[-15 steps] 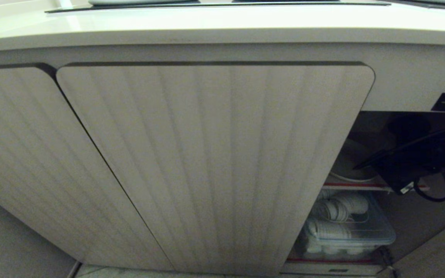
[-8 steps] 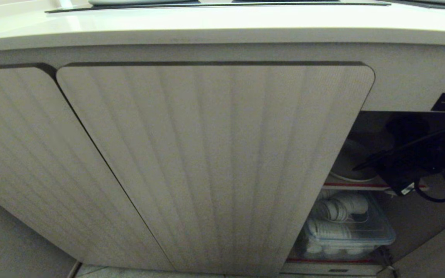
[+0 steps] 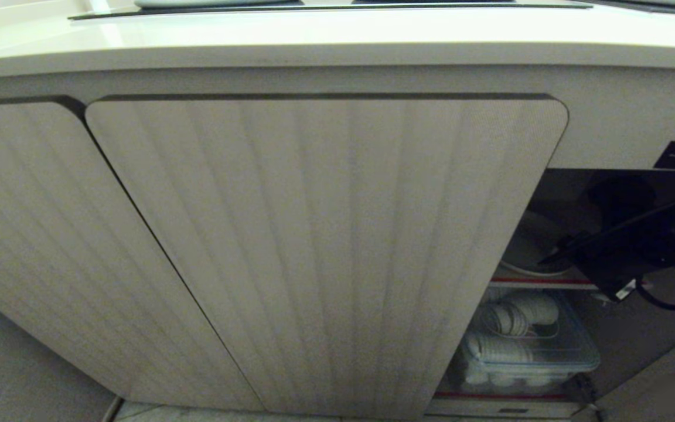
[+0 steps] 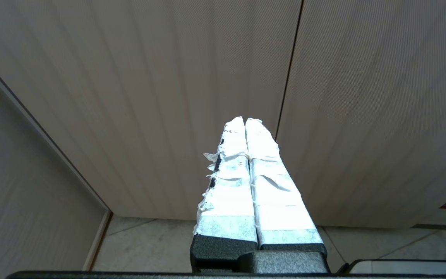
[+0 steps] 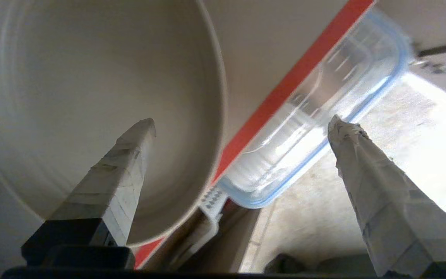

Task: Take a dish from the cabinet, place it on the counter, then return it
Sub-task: Put it back into the cabinet

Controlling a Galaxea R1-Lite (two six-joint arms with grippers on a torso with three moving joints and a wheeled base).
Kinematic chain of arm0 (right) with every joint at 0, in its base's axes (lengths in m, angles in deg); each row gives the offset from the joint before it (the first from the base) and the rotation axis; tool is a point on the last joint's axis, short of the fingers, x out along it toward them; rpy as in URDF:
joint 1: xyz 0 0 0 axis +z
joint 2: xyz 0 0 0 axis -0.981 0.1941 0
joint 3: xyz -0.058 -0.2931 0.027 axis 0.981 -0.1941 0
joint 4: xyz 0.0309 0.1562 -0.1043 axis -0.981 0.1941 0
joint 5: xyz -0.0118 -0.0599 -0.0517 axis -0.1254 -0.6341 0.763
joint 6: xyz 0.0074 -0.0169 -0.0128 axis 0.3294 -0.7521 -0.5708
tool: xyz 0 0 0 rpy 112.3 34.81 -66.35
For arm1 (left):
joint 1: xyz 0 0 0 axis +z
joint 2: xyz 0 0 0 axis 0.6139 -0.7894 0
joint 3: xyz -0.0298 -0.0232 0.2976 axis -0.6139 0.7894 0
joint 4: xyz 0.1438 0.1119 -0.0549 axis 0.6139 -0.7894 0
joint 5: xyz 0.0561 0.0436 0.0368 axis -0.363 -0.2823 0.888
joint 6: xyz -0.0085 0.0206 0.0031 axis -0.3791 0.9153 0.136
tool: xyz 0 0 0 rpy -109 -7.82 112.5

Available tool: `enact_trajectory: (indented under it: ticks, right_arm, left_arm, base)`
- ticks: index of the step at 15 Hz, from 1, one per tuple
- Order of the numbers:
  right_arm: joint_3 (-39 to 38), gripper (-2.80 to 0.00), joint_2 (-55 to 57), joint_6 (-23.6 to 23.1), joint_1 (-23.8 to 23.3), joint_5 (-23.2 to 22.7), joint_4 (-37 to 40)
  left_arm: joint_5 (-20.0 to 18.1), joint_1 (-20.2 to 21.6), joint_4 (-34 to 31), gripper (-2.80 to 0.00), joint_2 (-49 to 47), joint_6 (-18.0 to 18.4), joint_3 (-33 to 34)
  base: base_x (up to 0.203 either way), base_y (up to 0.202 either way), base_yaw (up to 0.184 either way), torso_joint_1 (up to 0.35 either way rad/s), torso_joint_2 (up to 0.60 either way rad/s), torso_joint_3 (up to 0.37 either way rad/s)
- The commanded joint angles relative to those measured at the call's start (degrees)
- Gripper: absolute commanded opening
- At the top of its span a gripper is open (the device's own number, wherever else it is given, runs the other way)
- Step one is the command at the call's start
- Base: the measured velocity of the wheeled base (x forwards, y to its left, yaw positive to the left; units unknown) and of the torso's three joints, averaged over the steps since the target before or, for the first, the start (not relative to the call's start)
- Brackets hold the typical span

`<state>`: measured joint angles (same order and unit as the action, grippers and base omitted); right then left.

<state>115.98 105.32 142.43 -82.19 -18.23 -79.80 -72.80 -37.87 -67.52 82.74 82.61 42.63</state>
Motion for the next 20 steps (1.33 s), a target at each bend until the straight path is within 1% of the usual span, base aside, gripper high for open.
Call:
enact_trajectory:
  ticks: [1,6,8,10,14,18,20]
  right_arm:
    - [-0.55,0.00,-0.70,-0.02,0.21,0.77,0.01]
    - [-2.45,0.00,-2.15,-2.10,0.92,1.31,-1.02]
    - [-3.92,0.00,-2.67,-4.78,0.92,2.81,-2.59]
    - [-5.86,0.00,-3.57,-7.39,0.92,2.91,-4.64]
    - [-9.09,0.00,-5.23,-10.44,0.88,3.71,-7.79]
    - [-12.66,0.00,-6.73,-15.10,0.83,3.98,-11.93]
    - [-13.11,0.00,-7.16,-16.83,0.83,5.40,-12.85]
  left_arm:
    - [0.00,0.00,0.00,-2.80,0.02,-0.02,0.00]
    - [0.00,0.00,0.00,-2.80,0.02,-0.02,0.00]
    - [0.00,0.00,0.00,-2.80,0.02,-0.02,0.00]
    - [0.00,0.00,0.00,-2.80,0.02,-0.02,0.00]
    - [0.00,0.00,0.00,-2.80,0.02,-0.02,0.00]
    - [0.00,0.00,0.00,-2.80,0.02,-0.02,0.00]
    - [0.00,0.00,0.00,-2.80,0.02,-0.02,0.00]
  base:
    - [0.000,0.000,0.000,0.000,0.00,0.000]
    - [0.000,0.000,0.000,0.000,0.00,0.000]
    - [0.000,0.000,0.000,0.000,0.00,0.000]
    - [0.000,0.000,0.000,0.000,0.00,0.000]
    - [0.000,0.000,0.000,0.000,0.00,0.000]
    - [0.000,0.000,0.000,0.000,0.00,0.000]
    - [0.000,0.000,0.000,0.000,0.00,0.000]
